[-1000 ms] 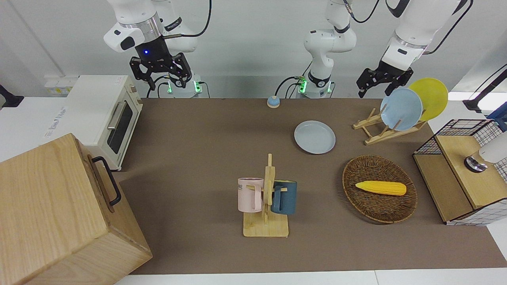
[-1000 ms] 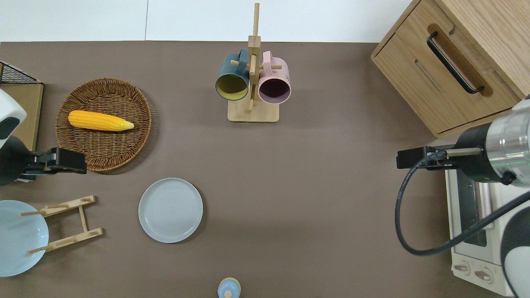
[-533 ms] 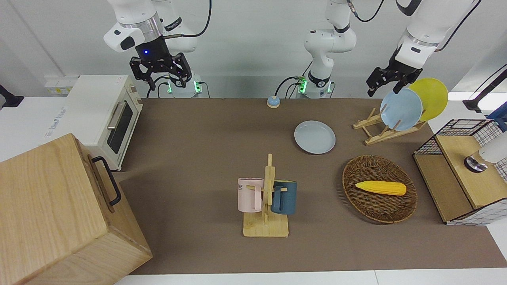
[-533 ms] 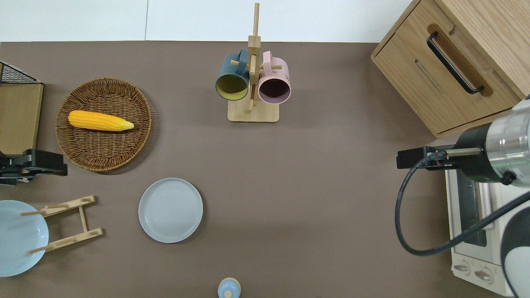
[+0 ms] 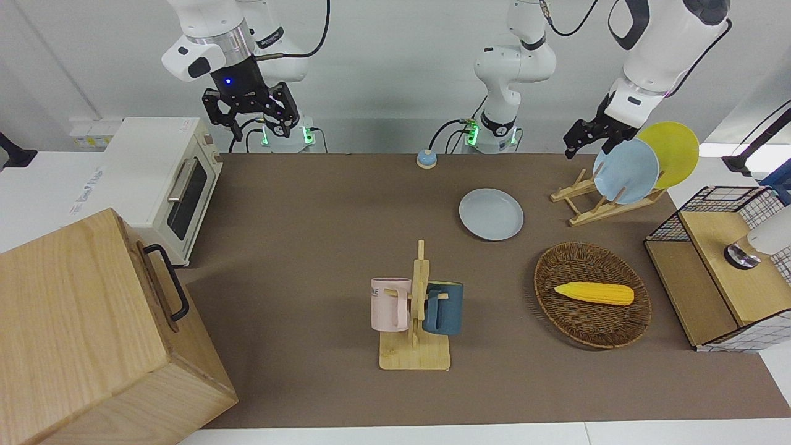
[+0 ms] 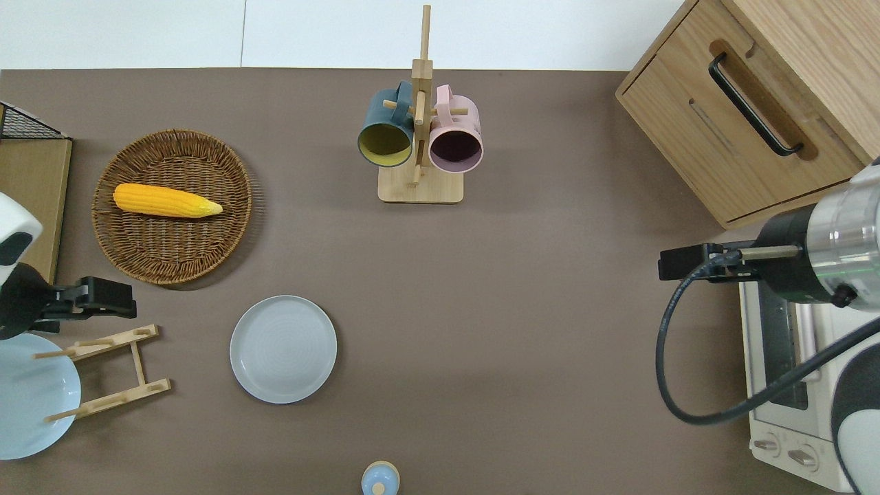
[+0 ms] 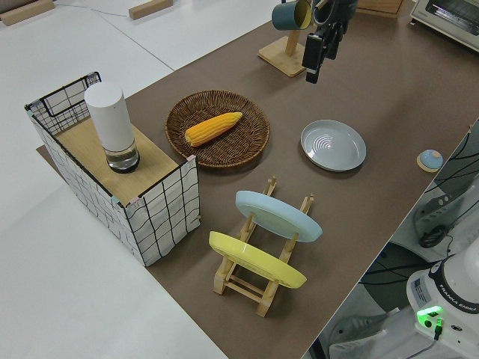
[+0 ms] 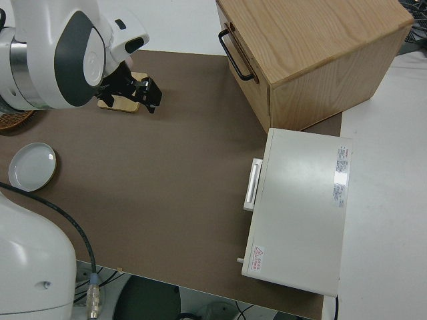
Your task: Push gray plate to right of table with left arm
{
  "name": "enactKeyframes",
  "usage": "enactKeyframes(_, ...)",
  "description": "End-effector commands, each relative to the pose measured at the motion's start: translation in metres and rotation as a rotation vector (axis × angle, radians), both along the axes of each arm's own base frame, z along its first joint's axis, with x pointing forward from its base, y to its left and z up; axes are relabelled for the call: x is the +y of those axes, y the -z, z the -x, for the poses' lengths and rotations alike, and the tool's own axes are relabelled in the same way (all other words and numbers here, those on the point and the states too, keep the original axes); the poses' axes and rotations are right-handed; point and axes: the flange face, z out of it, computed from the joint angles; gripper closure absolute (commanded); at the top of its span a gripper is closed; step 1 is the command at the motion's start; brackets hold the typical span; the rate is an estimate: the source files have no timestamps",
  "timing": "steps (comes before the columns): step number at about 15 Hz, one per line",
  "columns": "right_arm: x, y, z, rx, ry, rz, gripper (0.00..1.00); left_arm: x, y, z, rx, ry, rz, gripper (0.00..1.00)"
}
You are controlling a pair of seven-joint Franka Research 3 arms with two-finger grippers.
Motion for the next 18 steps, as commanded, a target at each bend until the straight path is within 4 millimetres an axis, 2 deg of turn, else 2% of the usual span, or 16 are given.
enactKeyframes(1, 0.000, -0.003, -0.001, 0.002, 0.002, -0.018, 0.005, -0.002, 0.047, 0.013, 0.012, 0.018, -0.006, 0.01)
enactKeyframes(7, 0.000, -0.003, -0.001, 0.002, 0.002, -0.018, 0.007, -0.002, 0.110, 0.028, 0.015, 0.017, -0.003, 0.03)
enactKeyframes(11, 0.000, -0.003, -0.001, 0.002, 0.002, -0.018, 0.005, -0.002, 0.140, 0.047, -0.008, 0.010, 0.005, 0.05)
enactKeyframes(15, 0.000, -0.003, -0.001, 0.002, 0.002, -0.018, 0.005, -0.004, 0.180, 0.057, -0.021, 0.000, 0.001, 0.05)
enactKeyframes(18, 0.000, -0.003, -0.001, 0.002, 0.002, -0.018, 0.005, -0.007, 0.199, 0.061, -0.019, -0.010, 0.009, 0.05)
